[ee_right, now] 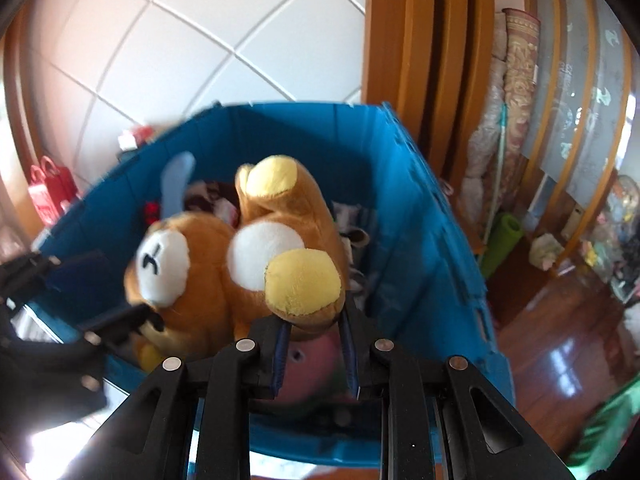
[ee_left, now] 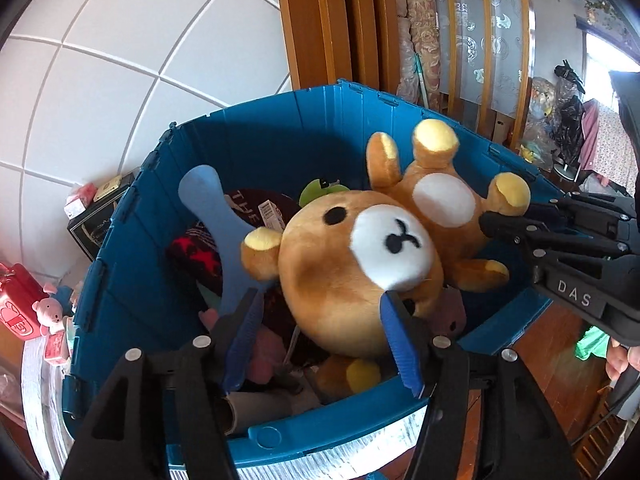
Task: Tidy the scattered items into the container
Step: 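Open both tools to drop the teddy bear into the crate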
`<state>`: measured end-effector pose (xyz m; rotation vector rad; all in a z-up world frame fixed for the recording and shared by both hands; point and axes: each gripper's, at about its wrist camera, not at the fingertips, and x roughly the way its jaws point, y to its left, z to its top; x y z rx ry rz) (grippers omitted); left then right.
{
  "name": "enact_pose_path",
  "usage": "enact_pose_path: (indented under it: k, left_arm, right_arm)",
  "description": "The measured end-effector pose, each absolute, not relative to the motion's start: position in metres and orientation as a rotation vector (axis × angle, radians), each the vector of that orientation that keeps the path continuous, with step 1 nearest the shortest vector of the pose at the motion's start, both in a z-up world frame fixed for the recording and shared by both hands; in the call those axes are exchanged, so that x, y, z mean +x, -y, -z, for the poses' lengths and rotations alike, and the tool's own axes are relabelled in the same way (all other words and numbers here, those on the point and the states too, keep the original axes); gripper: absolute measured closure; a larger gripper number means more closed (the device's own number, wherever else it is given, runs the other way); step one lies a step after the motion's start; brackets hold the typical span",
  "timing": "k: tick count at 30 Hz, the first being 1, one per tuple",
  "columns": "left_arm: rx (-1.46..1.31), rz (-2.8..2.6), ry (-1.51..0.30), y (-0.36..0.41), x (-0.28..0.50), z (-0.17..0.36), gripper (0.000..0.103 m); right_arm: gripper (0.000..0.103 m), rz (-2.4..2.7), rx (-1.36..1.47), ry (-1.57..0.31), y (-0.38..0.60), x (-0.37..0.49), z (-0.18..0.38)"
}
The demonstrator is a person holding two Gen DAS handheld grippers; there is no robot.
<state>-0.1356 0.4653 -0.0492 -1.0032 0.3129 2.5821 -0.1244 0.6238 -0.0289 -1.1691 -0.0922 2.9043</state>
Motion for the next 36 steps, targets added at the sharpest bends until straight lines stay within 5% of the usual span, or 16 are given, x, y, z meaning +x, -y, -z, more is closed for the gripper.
enact_pose_path:
  k: [8,12,16,32,36]
  left_arm:
    - [-0.974,-2.617,-0.318,-0.461,-0.128,0.043,0.043]
    - [-0.937,-2.672,-0.305,-0.447,-0.122,0.035,0.043]
    - [-0.931,-2.739,-0.267,-0.421,-0.122,0.029,0.043]
    - [-0.97,-2.726,-0.238,-0.412,-0.124,0.037,0.043]
    - [-0.969,-2.722,-0.175,-0.407,-0.116,0.033,0.043]
  right_arm:
    - [0.047,-2.897,-1.075,0.016,-0.642,-0.099,0.027]
    - [0.021,-2.953,-0.925,0.022,-0.634,-0.076,0.007]
    - [0.02,-2.994,-0.77,0.032,-0.626,-0.061,-0.015]
    - [0.018,-3.006,-1.105,-0.027,-0.592,-0.103,0.029]
    - [0.0,-3.027,-1.021,-0.091,-0.6,-0.086,0.028]
